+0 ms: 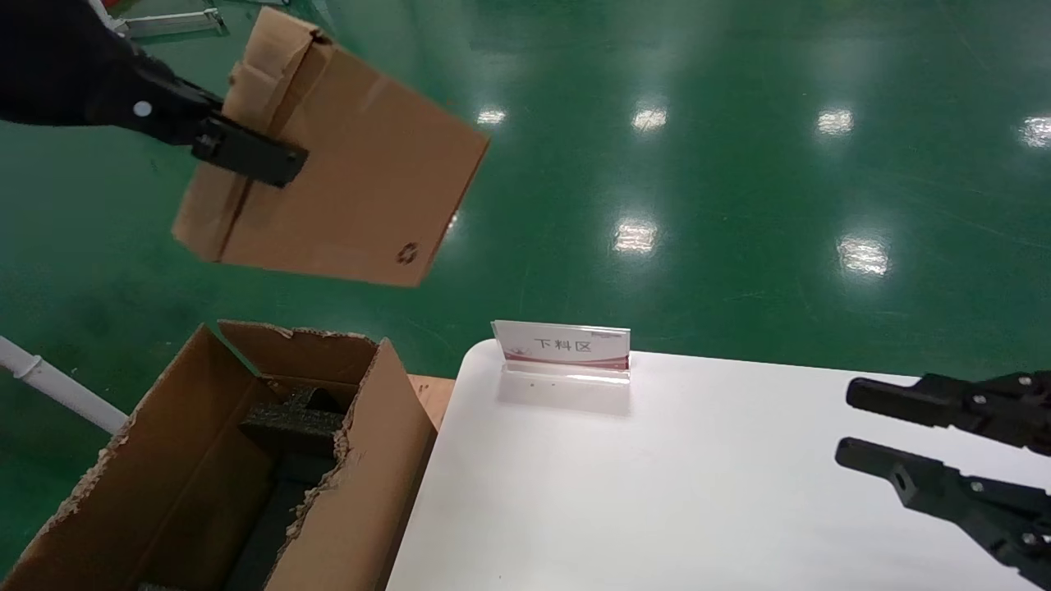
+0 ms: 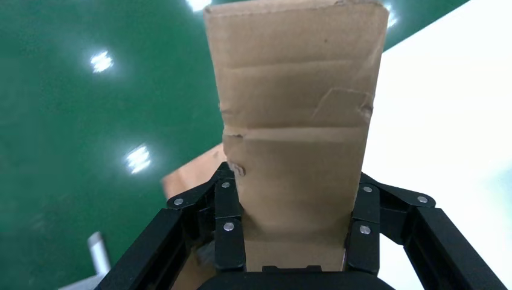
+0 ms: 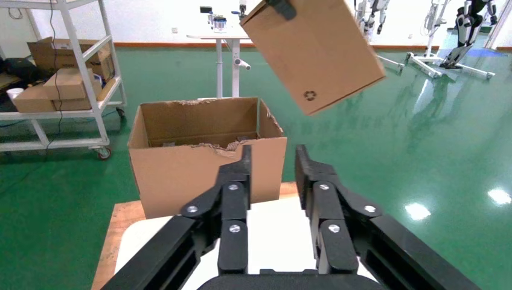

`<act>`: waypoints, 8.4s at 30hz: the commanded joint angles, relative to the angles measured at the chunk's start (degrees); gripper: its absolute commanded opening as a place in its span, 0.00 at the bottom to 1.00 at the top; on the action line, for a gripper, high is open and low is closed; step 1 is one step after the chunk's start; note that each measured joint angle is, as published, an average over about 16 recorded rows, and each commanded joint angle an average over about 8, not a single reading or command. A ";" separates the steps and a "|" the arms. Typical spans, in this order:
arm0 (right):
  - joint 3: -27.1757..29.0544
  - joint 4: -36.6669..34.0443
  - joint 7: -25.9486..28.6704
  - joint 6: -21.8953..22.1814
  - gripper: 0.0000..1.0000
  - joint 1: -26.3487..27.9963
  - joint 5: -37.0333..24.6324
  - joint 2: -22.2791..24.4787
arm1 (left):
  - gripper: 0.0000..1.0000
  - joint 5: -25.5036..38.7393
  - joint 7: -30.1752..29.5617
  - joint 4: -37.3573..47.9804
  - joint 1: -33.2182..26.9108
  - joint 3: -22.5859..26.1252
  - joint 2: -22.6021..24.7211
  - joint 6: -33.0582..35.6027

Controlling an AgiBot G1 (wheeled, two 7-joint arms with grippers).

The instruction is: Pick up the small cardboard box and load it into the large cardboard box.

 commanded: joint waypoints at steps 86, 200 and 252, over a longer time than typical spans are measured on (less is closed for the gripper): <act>0.00 0.00 0.00 0.00 1.00 0.00 0.00 0.00 | 0.00 -15.72 8.45 21.30 -0.76 66.46 0.57 -18.72; 0.00 -0.01 -0.01 0.02 1.00 -0.01 0.01 0.01 | 1.00 -7.64 -4.93 26.25 26.51 65.45 9.55 -33.95; 0.00 -0.01 0.00 0.02 1.00 -0.01 0.01 0.01 | 1.00 -7.64 27.25 11.10 5.88 45.19 -11.61 -38.57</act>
